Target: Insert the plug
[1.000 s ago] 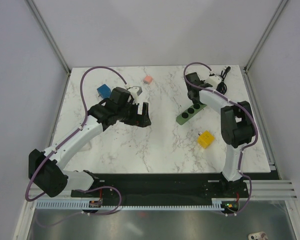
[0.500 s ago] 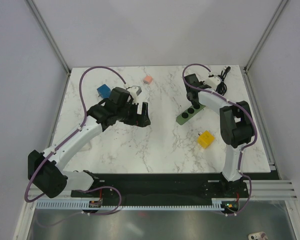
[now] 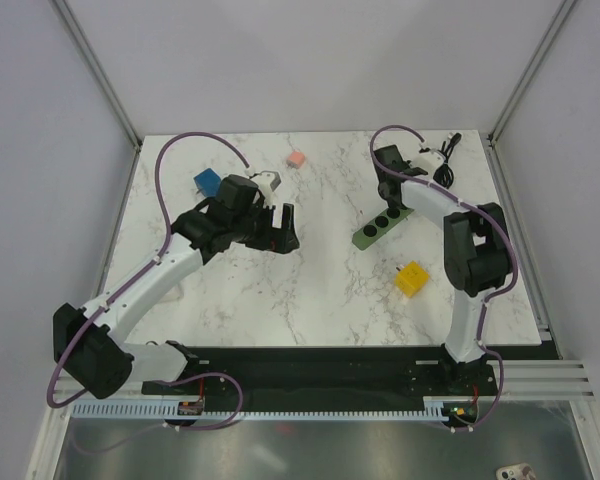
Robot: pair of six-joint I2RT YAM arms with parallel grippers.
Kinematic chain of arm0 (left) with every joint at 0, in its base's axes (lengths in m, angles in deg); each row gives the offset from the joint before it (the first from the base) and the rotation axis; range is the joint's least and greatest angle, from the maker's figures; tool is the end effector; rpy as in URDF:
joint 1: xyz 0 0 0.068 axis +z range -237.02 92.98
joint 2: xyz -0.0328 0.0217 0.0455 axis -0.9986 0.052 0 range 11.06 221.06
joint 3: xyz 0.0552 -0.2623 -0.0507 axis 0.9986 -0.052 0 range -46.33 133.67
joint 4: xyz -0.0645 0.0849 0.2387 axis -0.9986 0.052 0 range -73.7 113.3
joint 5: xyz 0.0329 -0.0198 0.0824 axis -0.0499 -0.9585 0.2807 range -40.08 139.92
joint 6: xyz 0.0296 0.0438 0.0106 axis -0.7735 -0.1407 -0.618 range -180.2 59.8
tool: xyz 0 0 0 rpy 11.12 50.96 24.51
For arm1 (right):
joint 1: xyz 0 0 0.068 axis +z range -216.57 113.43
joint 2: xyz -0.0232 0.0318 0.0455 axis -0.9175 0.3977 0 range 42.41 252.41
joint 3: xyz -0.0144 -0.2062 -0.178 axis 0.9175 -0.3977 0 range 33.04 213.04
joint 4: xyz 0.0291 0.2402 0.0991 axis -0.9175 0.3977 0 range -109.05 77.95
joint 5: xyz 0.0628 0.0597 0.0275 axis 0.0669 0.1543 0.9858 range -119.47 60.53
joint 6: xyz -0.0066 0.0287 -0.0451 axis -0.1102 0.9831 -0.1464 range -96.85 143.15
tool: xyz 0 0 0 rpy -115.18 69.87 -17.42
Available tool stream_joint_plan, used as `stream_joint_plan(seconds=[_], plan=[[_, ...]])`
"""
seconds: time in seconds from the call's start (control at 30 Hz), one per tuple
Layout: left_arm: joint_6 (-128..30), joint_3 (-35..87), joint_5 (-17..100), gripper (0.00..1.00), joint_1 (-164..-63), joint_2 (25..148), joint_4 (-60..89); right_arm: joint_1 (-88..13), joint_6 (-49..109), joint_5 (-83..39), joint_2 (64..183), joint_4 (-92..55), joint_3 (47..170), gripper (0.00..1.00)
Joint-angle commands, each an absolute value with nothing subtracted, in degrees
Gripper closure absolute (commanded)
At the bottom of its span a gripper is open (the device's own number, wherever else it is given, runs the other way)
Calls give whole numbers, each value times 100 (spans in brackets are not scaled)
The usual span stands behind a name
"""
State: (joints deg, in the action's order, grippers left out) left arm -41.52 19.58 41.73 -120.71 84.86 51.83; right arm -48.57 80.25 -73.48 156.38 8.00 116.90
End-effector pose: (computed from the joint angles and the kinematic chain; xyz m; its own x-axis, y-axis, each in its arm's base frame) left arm 0.2272 -0.1576 0.3177 -0.7450 0.1158 -0.6569 0.4186 0.8479 -0.3253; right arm 0.4102 0.1074 0.2001 -0.3198 0.5311 -0.7846 0.7448 0.6528 0.1383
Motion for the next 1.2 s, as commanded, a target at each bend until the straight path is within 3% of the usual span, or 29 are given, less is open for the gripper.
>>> stream_joint_plan(seconds=[0.0,0.1,0.17,0.27,0.43,0.8,1.03,1.17], plan=[[-4350,1932,4324,0,-12024,8235,5137,-4960,7608,-5989,15423,1286,11653,55],[-4350,1915,4376,0,-12024,8138,5128,-5057,7318,-5945,15009,1321,11820,37],[-4341,1906,4455,0,-12024,8076,5128,-5109,7150,-5857,14823,1347,11978,17],[-4306,1906,4605,0,-12024,8024,5137,-5119,6842,-5672,14454,1461,12058,3],[-4025,2072,4911,0,-12024,7936,5382,-5127,6386,-5076,13550,1611,11629,2],[-2243,2108,6309,1,-11674,7646,5937,-5083,5691,-3283,11160,847,9264,2],[-1599,2844,6537,6,-10760,8049,5972,-5083,5286,-2597,11192,293,8815,2],[-2219,3450,6829,7,-10558,8680,5823,-5083,5470,-1999,11255,-101,8631,3]])
